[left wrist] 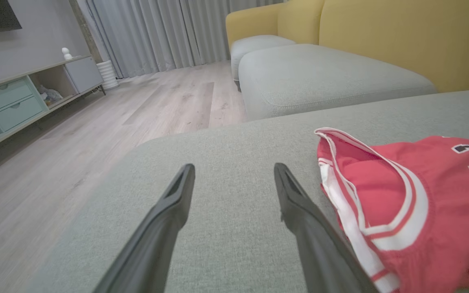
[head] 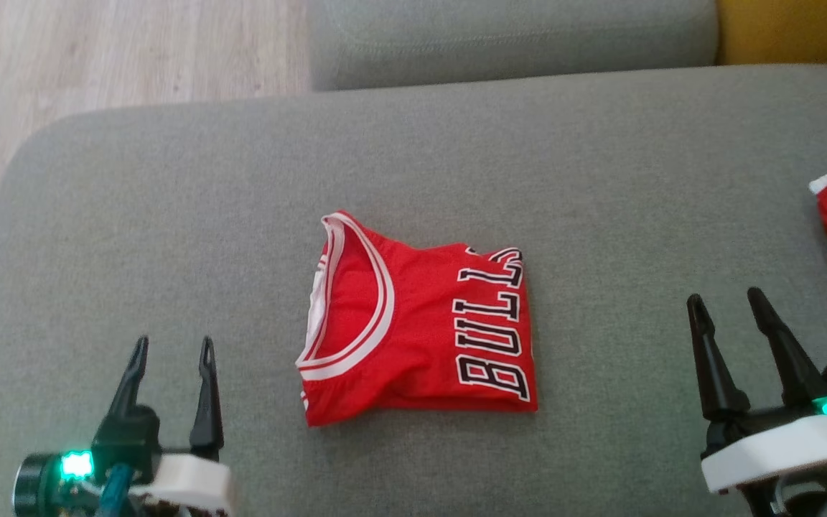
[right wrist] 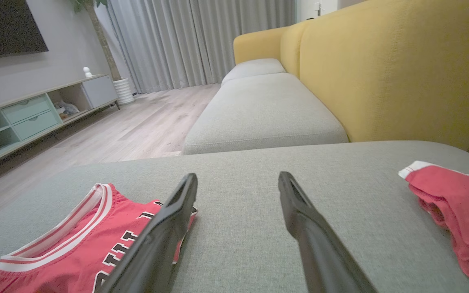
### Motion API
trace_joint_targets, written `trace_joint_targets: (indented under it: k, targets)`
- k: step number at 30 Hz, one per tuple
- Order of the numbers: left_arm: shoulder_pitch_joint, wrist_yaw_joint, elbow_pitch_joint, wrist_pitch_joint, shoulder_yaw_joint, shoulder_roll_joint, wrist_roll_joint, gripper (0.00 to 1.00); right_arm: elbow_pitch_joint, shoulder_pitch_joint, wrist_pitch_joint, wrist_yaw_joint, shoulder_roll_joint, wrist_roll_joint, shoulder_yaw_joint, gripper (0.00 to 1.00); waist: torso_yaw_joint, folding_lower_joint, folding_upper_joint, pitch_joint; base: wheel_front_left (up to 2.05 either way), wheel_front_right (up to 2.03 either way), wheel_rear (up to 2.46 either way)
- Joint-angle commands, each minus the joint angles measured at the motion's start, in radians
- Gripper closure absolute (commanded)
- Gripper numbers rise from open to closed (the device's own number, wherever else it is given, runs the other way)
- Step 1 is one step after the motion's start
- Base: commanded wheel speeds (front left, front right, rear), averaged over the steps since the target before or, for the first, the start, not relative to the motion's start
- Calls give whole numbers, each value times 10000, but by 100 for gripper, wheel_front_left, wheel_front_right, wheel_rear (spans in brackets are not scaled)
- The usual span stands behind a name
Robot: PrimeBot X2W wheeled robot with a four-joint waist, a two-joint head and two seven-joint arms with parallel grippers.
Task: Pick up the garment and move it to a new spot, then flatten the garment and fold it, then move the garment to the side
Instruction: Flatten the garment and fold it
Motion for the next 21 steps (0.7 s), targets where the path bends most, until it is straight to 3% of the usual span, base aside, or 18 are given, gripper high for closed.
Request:
trace_joint_targets:
  k: [1,21]
  targets:
    - [-201,82,-335,12,361,356,-65,0,-422,-100,53,-7,-60,-91,228,0,-69,1,-1,-176,0,0,0]
    - [483,213,-407,296,172,469,-310,0,-540,301,446,-7,129,-249,255,0,-72,1,-1,-853,0,0,0]
